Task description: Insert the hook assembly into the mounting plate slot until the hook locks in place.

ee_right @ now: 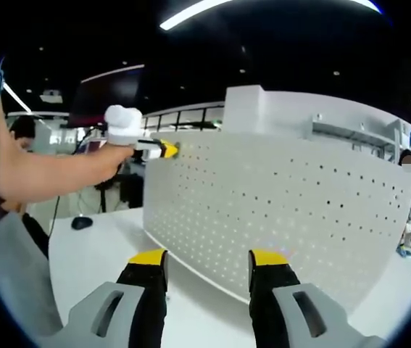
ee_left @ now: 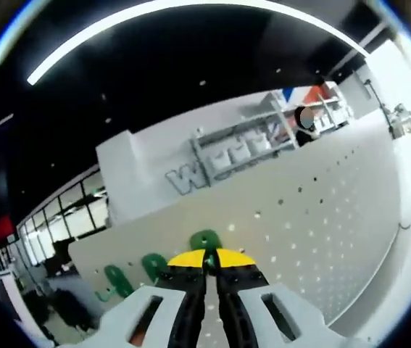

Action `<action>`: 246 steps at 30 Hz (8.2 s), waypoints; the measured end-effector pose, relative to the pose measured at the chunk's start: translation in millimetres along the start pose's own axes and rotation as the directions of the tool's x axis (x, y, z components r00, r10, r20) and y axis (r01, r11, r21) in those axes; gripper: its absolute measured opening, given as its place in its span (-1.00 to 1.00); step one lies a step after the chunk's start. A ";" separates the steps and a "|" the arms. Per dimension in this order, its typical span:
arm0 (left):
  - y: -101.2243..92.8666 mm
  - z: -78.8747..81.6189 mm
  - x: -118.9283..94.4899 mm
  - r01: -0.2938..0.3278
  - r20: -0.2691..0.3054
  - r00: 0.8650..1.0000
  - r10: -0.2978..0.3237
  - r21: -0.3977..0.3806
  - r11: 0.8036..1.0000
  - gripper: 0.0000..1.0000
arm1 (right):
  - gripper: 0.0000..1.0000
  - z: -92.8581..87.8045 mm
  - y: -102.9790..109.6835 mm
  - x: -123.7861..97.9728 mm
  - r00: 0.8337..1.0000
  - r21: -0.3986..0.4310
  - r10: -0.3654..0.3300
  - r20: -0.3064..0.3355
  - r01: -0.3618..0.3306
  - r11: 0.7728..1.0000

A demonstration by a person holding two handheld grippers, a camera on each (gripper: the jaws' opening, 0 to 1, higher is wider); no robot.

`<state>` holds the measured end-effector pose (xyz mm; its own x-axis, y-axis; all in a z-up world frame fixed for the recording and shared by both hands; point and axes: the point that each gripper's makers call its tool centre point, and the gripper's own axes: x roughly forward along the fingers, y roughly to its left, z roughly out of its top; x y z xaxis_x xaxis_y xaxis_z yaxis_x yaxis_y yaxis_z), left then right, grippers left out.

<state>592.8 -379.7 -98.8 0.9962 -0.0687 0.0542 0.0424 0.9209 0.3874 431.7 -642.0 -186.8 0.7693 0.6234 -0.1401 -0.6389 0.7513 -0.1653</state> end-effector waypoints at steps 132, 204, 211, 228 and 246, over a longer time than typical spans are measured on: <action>-38.1 -45.8 -63.1 0.112 -0.059 0.989 -0.134 -0.282 0.953 -0.45 | -0.17 10.8 18.8 9.5 0.999 -0.007 0.037 0.017 -0.037 0.999; -250.5 -205.9 -124.0 0.700 -0.407 0.598 -0.690 -0.155 0.697 -0.77 | -0.19 -17.7 19.1 -0.2 1.000 0.045 0.022 -0.020 -0.021 0.999; -259.4 -211.1 -124.5 0.718 -0.422 0.575 -0.701 -0.151 0.680 -0.83 | -0.19 -20.4 17.9 1.2 0.999 0.053 0.023 -0.023 -0.022 0.998; -267.8 -216.7 -120.6 0.736 -0.443 0.559 -0.701 -0.124 0.666 -0.95 | -0.20 -26.5 15.7 0.6 0.999 0.066 0.019 -0.035 -0.017 0.998; -263.4 -215.9 -117.4 0.728 -0.434 0.563 -0.703 -0.142 0.671 -0.96 | -0.20 -23.7 14.0 2.5 0.999 0.059 0.019 -0.036 -0.016 0.998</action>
<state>481.2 -531.3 -405.9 0.5644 -0.5196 -0.6415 0.7645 0.6222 0.1687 424.6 -635.1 -212.6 0.7567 0.6290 -0.1781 -0.6502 0.7525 -0.1047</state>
